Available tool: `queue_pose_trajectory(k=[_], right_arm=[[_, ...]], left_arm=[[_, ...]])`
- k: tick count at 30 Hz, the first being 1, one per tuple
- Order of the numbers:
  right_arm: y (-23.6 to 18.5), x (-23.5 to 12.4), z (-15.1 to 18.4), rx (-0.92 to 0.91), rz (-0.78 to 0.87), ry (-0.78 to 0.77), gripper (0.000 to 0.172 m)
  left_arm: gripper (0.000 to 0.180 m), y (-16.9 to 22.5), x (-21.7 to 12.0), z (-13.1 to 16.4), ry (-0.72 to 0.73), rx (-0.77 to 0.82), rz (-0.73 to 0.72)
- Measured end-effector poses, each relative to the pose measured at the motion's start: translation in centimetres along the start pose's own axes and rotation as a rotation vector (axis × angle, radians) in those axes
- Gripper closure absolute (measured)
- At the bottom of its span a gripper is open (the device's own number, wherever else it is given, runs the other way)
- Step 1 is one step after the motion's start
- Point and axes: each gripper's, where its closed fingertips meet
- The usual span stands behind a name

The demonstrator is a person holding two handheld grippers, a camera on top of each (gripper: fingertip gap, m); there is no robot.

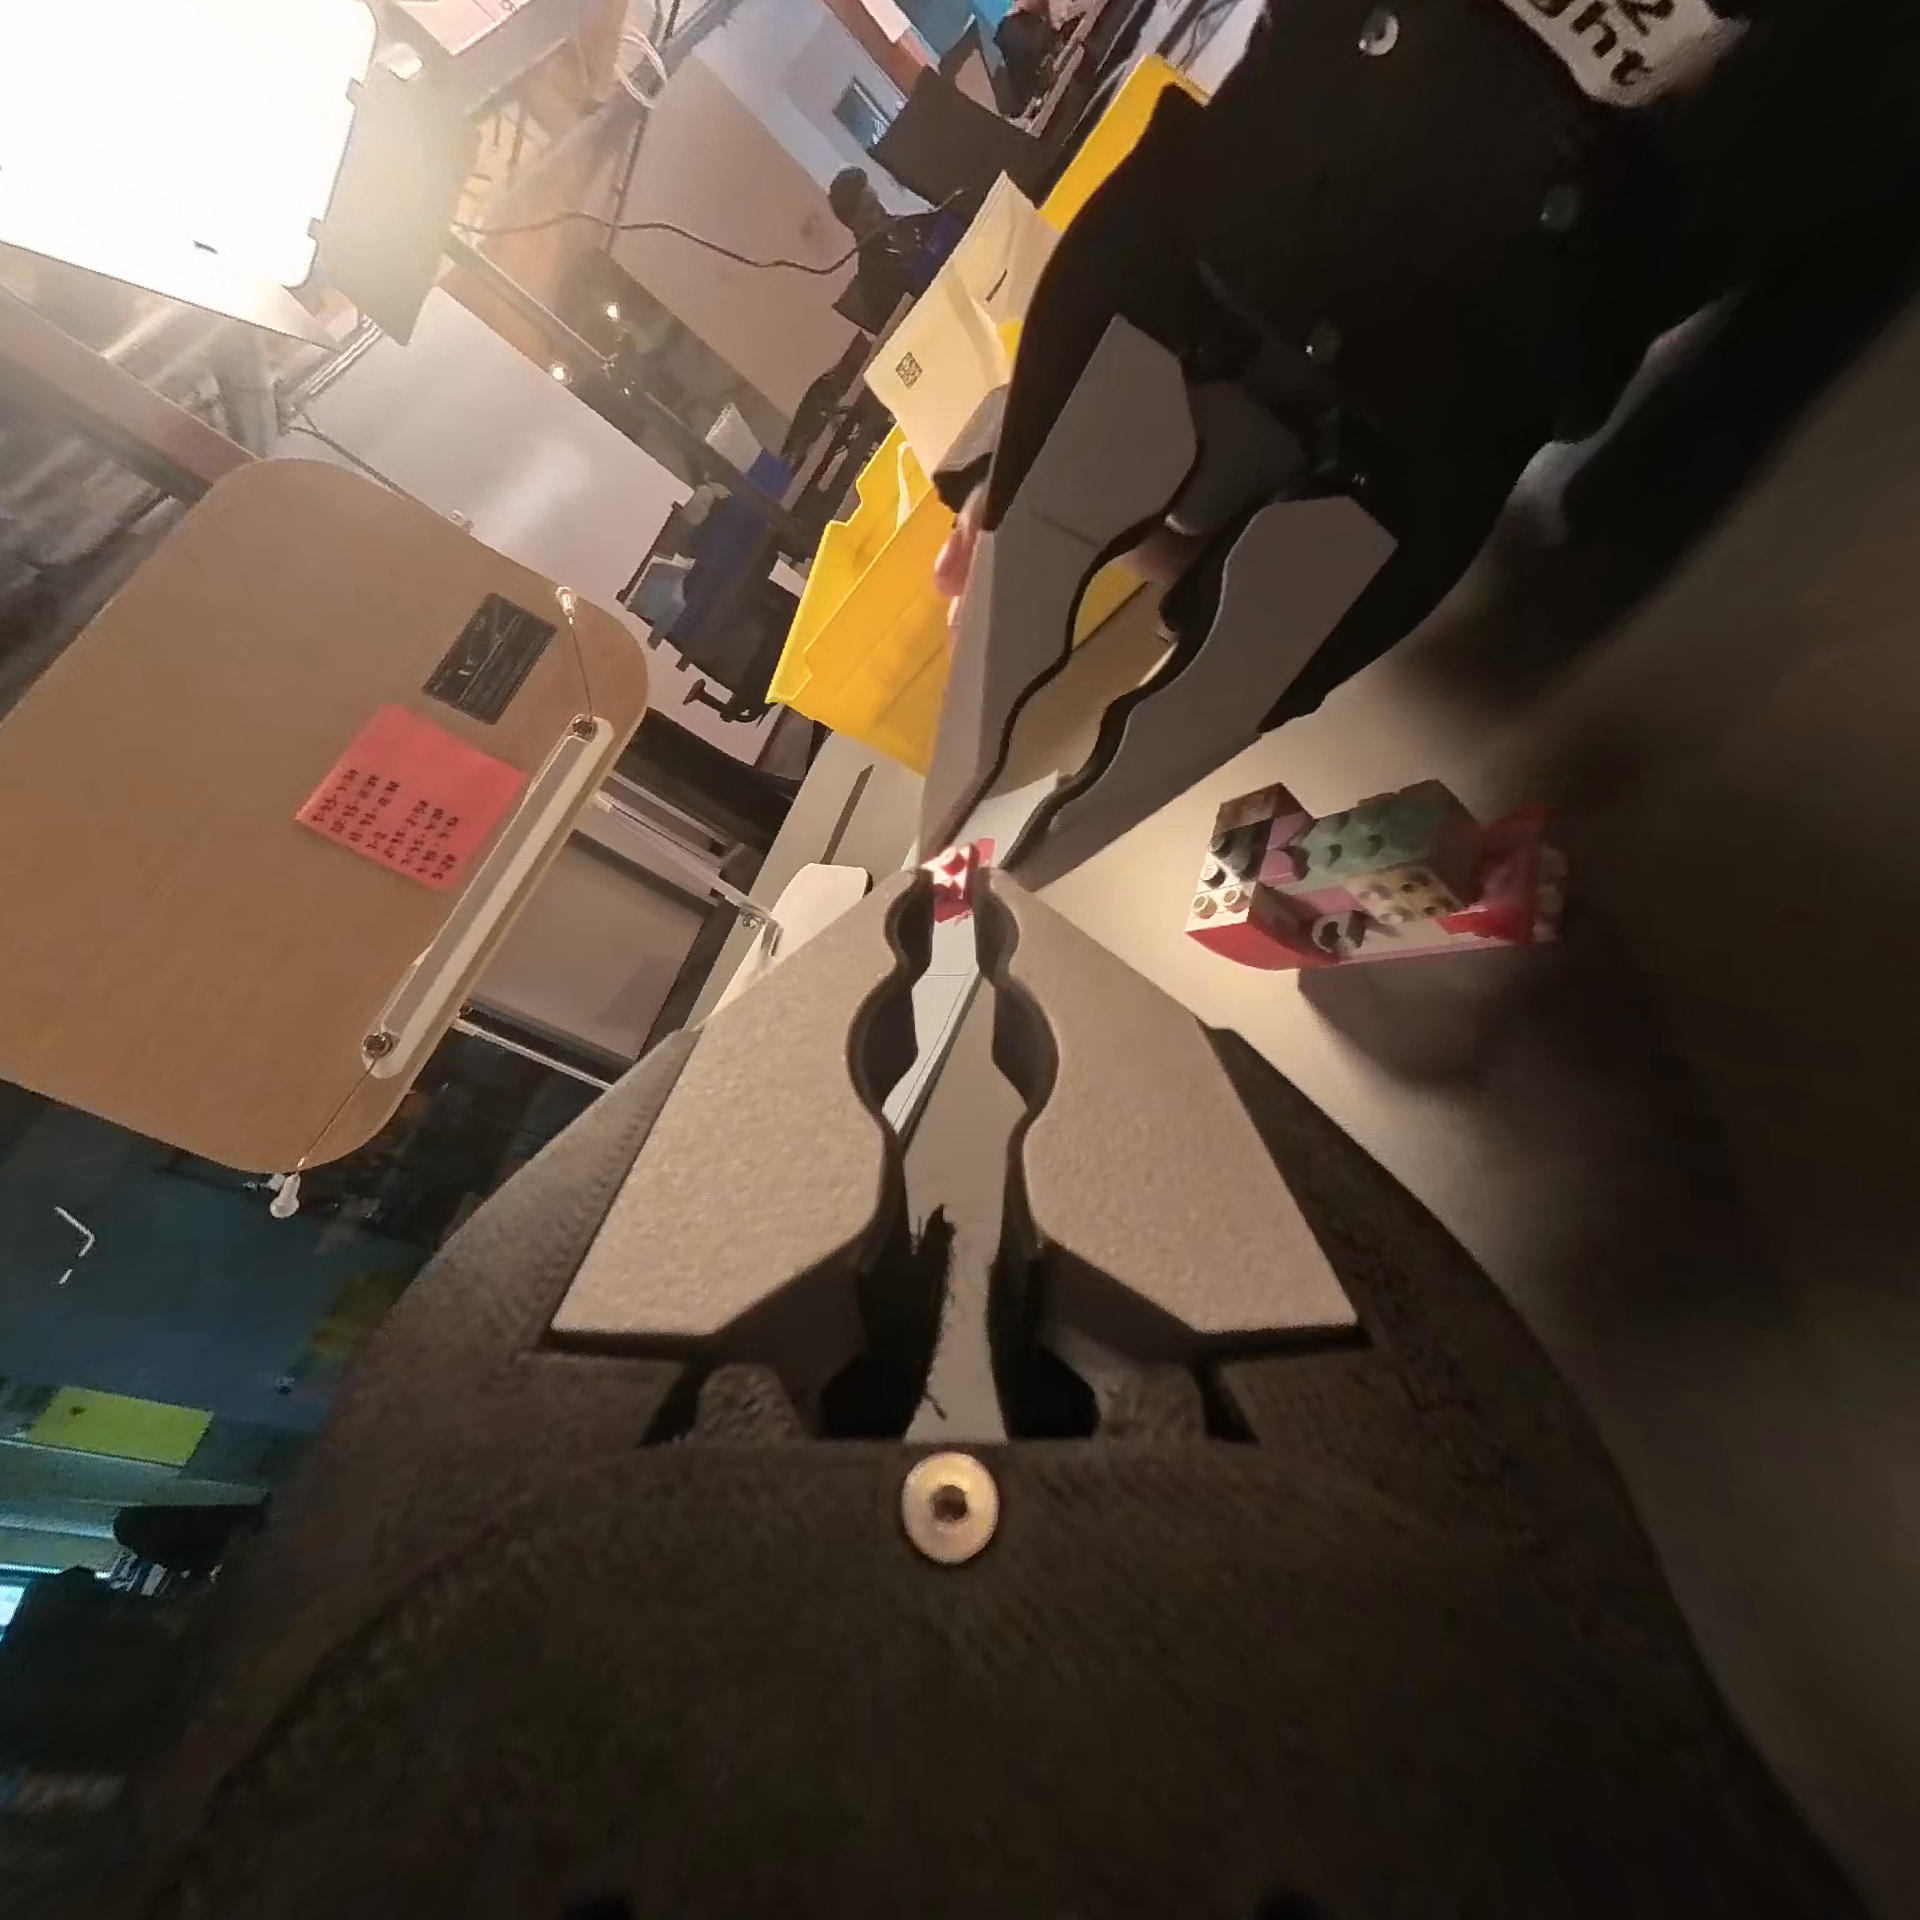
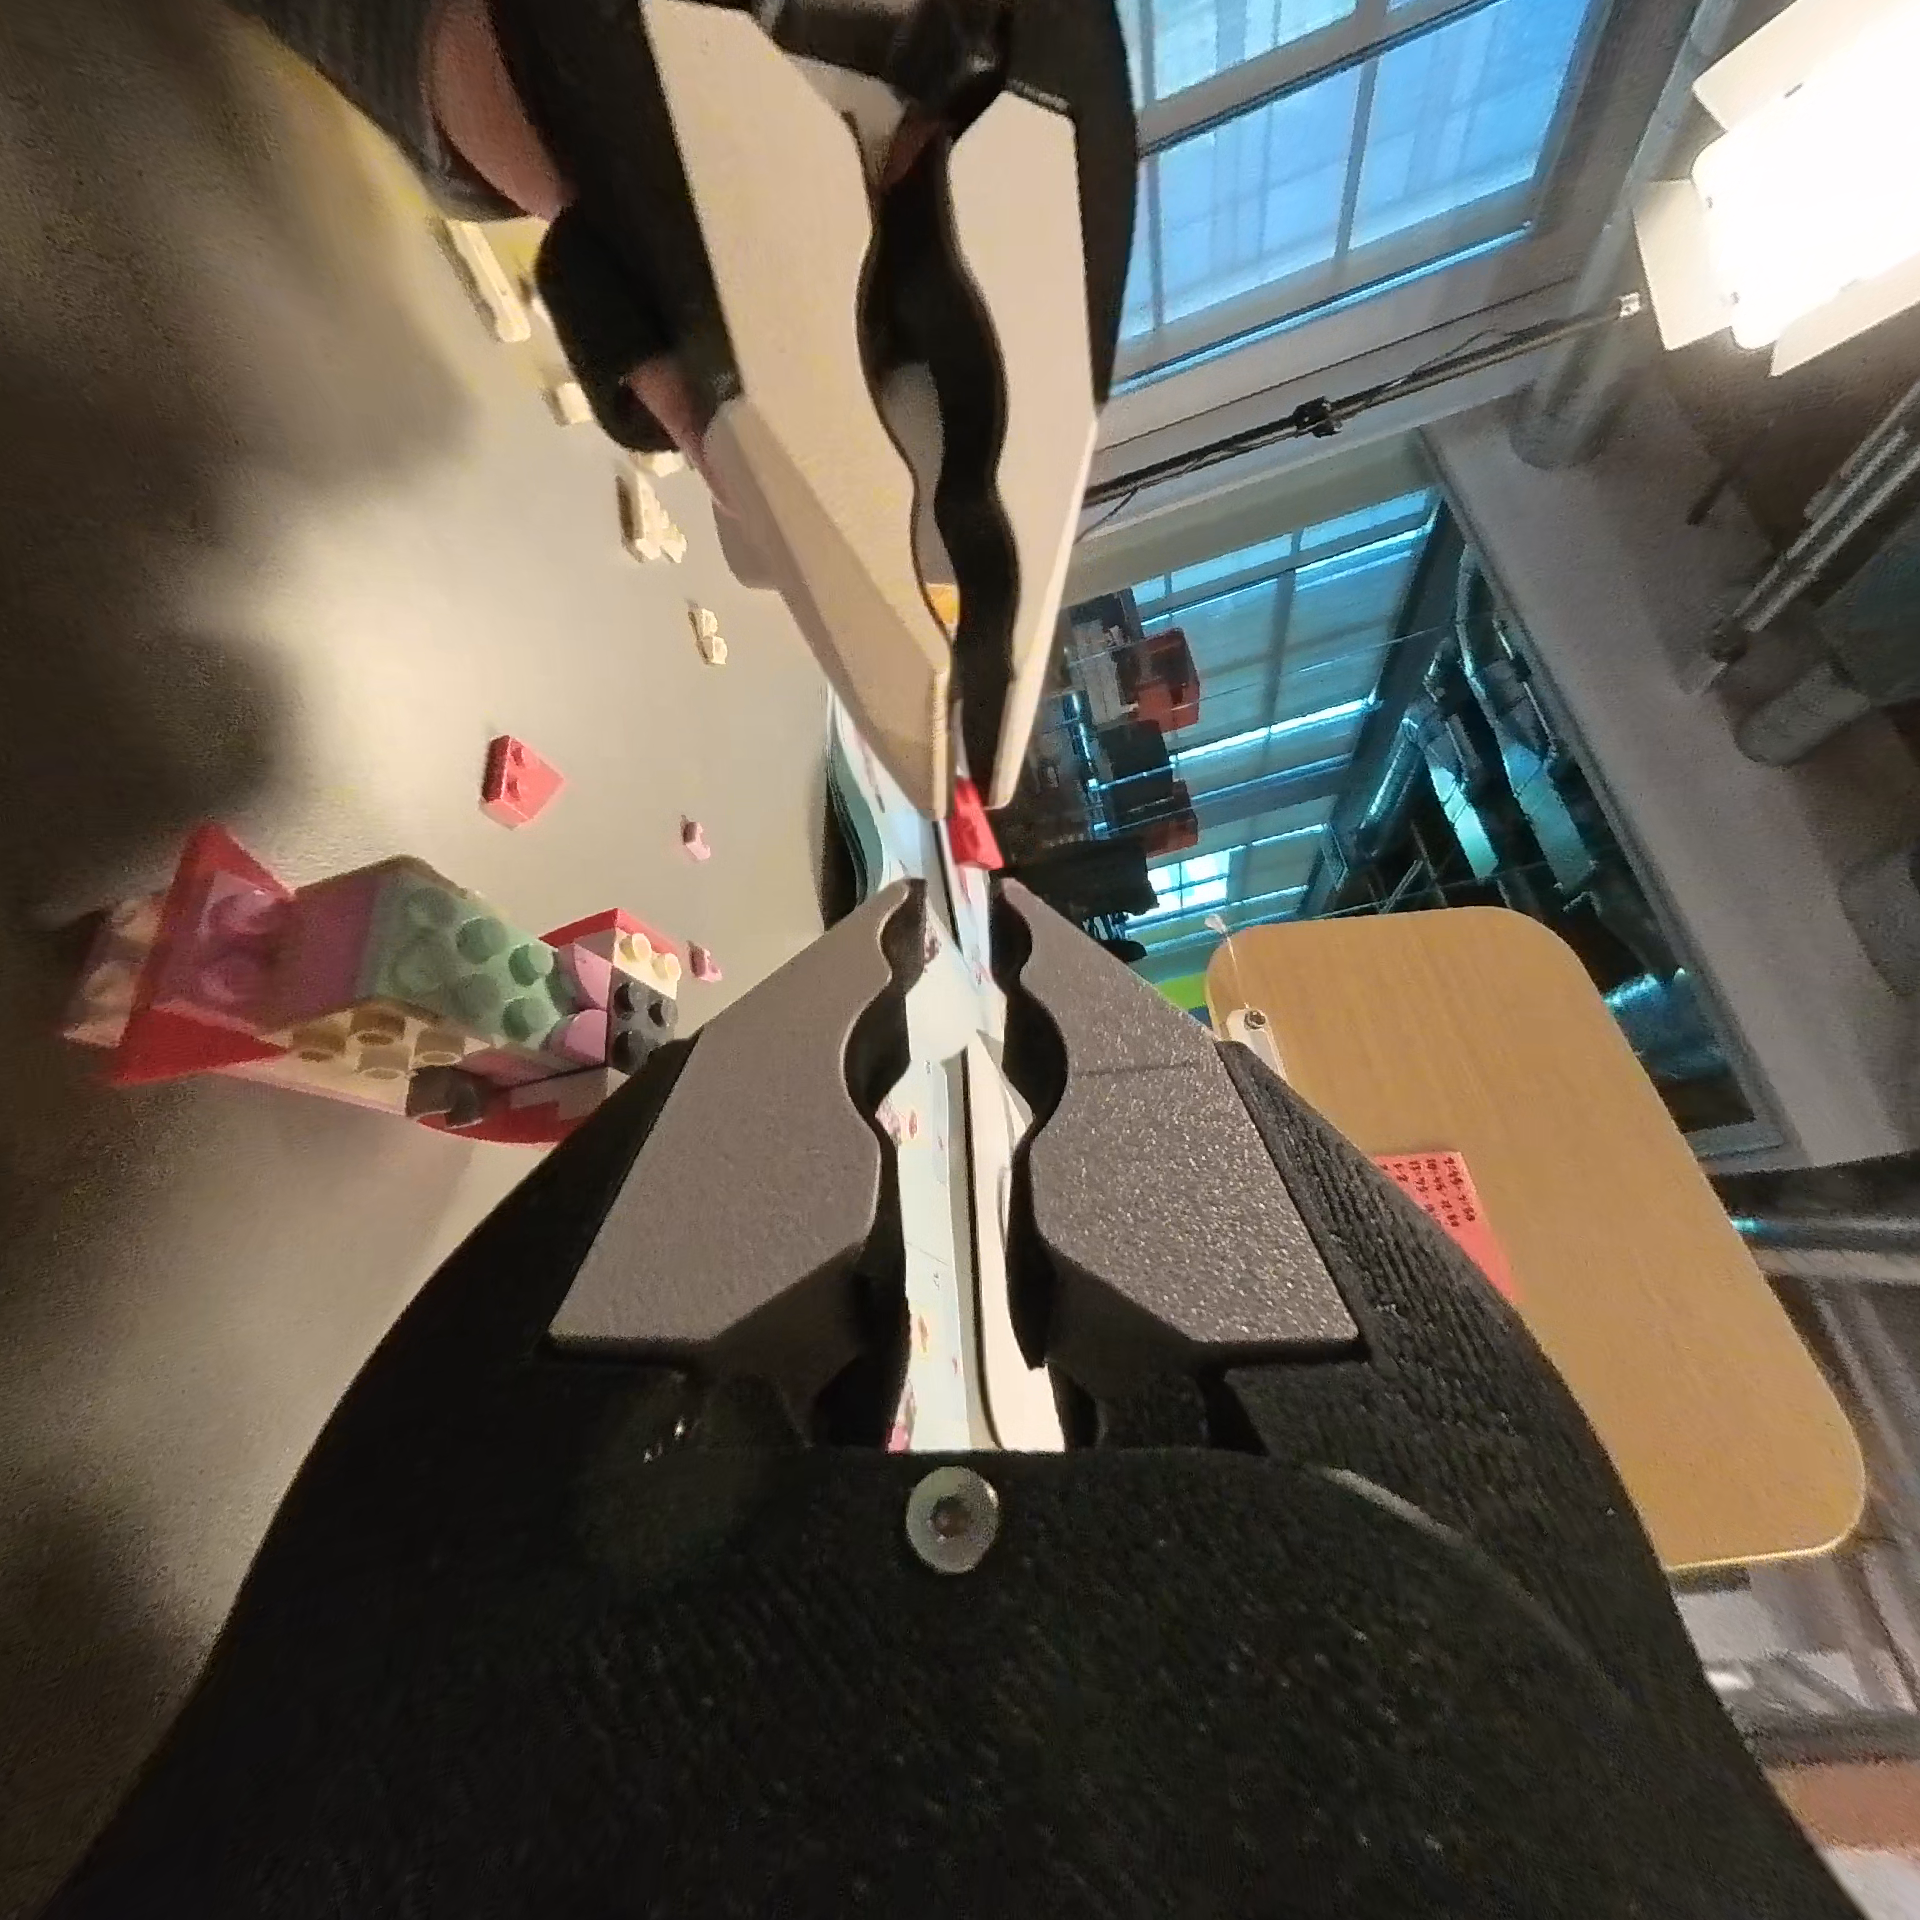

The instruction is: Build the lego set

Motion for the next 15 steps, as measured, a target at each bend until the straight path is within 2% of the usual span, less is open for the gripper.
queue_pose_trajectory(k=[11,15], right_arm=[[-0.24,-0.06,-0.38,-0.050,-0.003,0.009,0.162],[-0.22,-0.05,-0.26,-0.081,0.003,-0.004,0.171]], left_arm=[[0.174,0.85,0.13,-0.09,0.017,-0.057,0.068],[0.174,1.01,0.06,-0.33,0.038,-0.122,0.102]])
Point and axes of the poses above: each gripper's, where its closed fingertips meet, x out along the fingers, z out of its underside, y = z × x across the jaws
